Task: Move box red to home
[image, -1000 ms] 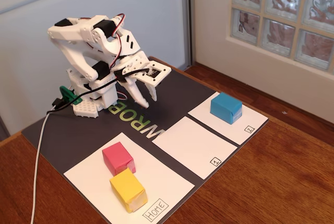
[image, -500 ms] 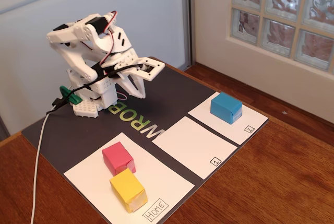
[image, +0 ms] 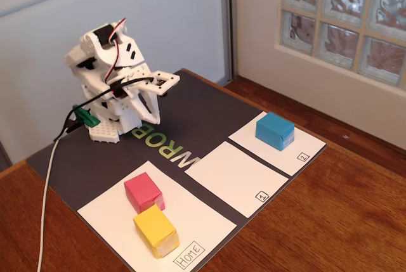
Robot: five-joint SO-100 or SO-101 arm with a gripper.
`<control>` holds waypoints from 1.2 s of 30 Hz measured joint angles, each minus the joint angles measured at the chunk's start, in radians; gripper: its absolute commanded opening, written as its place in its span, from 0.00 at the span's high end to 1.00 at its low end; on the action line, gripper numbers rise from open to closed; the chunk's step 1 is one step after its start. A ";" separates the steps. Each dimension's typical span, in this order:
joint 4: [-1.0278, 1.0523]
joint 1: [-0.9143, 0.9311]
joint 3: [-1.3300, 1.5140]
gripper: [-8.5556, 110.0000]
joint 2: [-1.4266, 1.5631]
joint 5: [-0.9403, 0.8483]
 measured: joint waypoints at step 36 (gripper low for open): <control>0.048 -0.009 0.354 0.89 0.081 0.083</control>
